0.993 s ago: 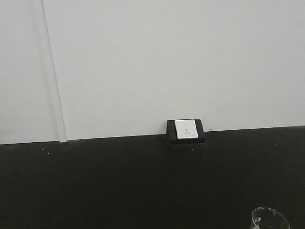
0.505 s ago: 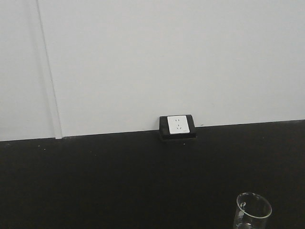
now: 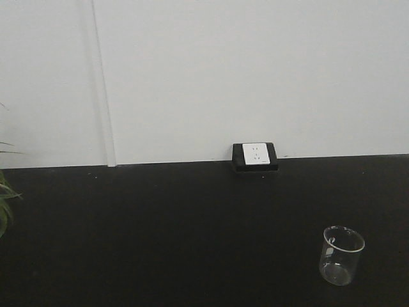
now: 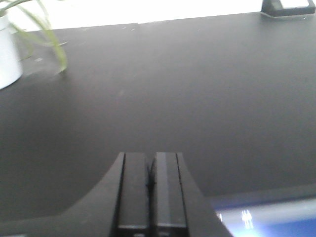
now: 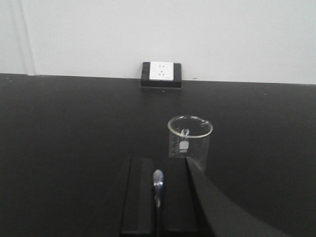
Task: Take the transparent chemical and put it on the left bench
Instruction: 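Drive the base to the bench with white bins, holding the pipette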
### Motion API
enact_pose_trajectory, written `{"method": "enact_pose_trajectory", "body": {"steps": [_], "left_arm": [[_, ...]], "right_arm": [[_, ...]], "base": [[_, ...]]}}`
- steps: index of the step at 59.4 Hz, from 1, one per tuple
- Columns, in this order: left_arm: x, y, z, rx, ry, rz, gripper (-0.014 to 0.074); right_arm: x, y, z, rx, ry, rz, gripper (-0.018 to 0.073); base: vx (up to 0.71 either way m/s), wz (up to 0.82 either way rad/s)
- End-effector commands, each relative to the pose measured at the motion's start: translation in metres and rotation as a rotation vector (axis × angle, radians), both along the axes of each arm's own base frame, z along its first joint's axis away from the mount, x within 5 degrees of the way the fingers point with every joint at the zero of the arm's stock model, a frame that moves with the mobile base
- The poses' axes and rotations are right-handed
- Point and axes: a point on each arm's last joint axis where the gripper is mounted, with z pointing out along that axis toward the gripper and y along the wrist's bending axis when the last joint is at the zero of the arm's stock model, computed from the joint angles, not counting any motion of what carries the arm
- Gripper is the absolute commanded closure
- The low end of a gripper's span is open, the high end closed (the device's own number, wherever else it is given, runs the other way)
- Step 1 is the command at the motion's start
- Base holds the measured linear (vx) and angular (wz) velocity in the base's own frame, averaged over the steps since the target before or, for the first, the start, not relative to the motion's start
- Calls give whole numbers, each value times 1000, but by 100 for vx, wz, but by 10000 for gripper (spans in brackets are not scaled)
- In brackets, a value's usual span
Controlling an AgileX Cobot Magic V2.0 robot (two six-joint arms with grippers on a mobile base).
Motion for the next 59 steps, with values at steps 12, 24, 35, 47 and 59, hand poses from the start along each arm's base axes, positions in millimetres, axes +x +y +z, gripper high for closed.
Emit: {"method": "enact_pose_trajectory", "body": {"steps": [12,24,35,47,59], "left_arm": [[-1,0,3,-14,-81,-1,600],[-1,0,3,-14,-81,-1,600],[-1,0,3,-14,-81,-1,600],[-1,0,3,-14,-81,-1,600],[-1,0,3,-14,-81,-1,600]], "right_arm": [[1,2,15,9,-91,22,521],[1,2,15,9,-91,22,521],[1,2,15,9,-91,22,521],[1,2,15,9,-91,22,521],[1,2,15,9,-91,22,521]], "base": [[-31,19],[-30,21],[-28,27],[-23,41],[-16,61]]}}
